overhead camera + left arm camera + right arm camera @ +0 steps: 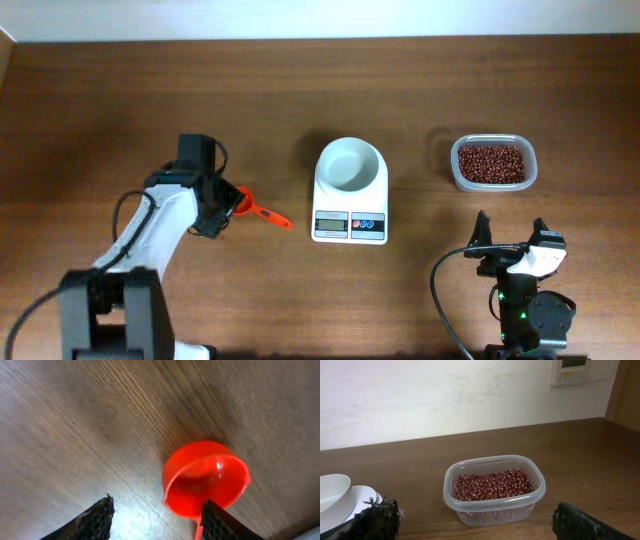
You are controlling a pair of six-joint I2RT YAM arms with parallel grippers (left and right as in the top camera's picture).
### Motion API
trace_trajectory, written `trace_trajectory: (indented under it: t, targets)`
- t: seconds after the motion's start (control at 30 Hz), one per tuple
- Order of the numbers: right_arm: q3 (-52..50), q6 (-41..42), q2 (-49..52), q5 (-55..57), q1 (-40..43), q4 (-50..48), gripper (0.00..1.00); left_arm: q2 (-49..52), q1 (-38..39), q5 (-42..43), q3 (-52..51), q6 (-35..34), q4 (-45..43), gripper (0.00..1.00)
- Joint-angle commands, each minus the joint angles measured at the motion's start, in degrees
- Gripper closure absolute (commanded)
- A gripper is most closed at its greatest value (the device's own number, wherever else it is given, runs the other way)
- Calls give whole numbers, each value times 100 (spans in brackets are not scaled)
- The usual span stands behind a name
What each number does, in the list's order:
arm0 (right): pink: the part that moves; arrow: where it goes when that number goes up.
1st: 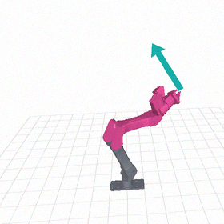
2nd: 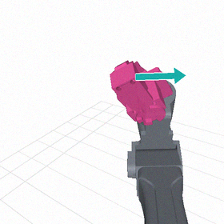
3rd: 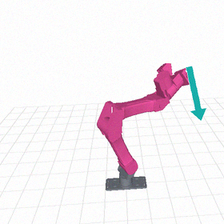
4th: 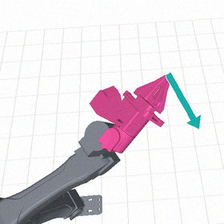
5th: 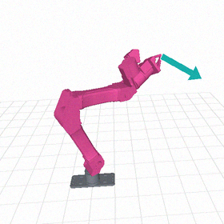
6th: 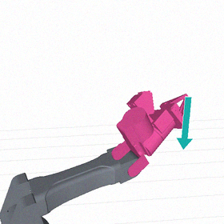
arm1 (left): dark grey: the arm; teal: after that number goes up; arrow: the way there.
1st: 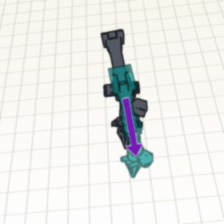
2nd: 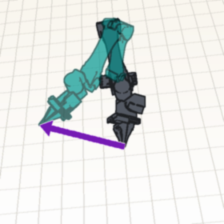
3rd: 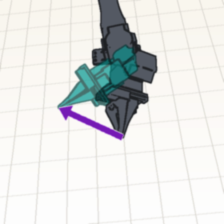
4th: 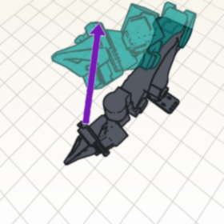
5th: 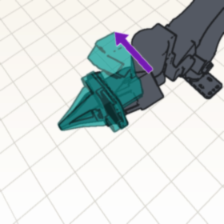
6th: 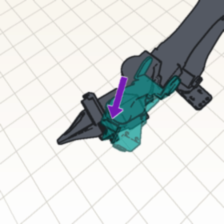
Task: Scoop and weigh 50g on scale
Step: 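Grasp the orange scoop by its cup with the left gripper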
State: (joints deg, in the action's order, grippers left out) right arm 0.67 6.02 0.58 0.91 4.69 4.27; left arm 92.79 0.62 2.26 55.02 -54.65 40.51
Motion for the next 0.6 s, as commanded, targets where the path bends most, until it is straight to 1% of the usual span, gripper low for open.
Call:
trace_trajectory:
  t: [0.0, 0.07, 0.13, 0.23, 0.3, 0.43, 0.5, 0.57]
  targets:
    - [-35, -2, -37, -28, 22, 28, 1, 345, 0, -85, 31, -256, -258, 44]
    - [-35, -2, -37, -28, 22, 28, 1, 466, 2, -129, 31, -590, -258, 48]
    - [-35, -2, -37, -28, 22, 28, 1, 503, 11, -144, 31, -640, -254, 49]
    - [-35, -2, -37, -28, 22, 28, 1, 503, 144, -232, 31, -673, -280, 48]
    - [-35, -2, -37, -28, 22, 28, 1, 503, 232, -474, 31, -922, -280, 48]
    - [-35, -2, -37, -28, 22, 28, 1, 503, 315, -533, 31, -1049, -299, 50]
    - [-35, -2, -37, -28, 22, 28, 1, 527, 315, -619, 31, -1051, -304, 54]
    - [-35, -2, -37, -28, 22, 28, 1, 678, 313, -614, 31, -1200, -321, 53]
